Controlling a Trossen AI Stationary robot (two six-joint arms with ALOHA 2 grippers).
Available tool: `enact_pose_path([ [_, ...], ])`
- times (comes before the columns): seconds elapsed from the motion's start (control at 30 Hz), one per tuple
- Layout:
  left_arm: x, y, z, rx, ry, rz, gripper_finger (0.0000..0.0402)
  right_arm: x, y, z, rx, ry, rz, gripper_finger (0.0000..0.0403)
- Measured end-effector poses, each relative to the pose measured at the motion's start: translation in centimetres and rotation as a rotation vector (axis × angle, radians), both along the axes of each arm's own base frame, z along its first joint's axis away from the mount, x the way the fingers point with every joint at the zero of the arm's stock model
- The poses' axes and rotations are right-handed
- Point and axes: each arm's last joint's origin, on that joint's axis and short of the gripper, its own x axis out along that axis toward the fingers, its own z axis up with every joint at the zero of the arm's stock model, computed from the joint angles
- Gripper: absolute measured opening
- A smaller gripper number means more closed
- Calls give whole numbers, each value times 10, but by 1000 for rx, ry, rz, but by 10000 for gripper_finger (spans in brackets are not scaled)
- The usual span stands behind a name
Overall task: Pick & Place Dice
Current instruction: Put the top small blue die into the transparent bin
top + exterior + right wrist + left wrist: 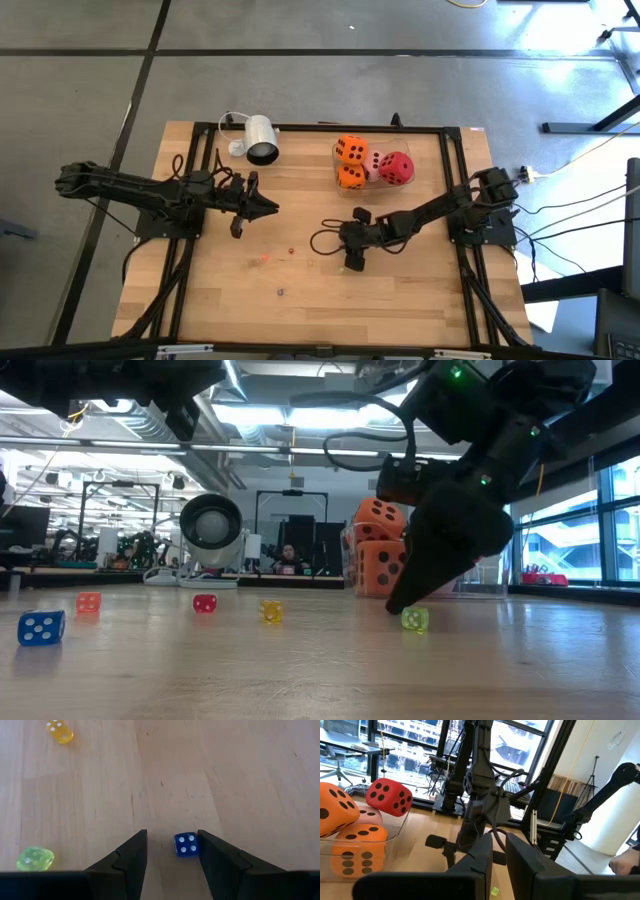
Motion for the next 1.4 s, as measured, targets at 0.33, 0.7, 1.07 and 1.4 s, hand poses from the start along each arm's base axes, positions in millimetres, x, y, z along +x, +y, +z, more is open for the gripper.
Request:
enact_pose_path([
  [0.33, 0, 0, 0, 0, 0, 0, 43, -1, 4, 0, -12, 3, 38, 110],
  [0.7, 0, 0, 0, 1, 0, 0, 43, -2, 7, 3, 3, 2, 78, 53],
  [1.07, 0, 0, 0, 9, 4, 1, 44, -10, 15, 61, -49, -97, 127, 51],
  [1.4, 0, 0, -1, 10, 6, 0, 40, -44, -11, 110, -488, -49, -118, 71],
])
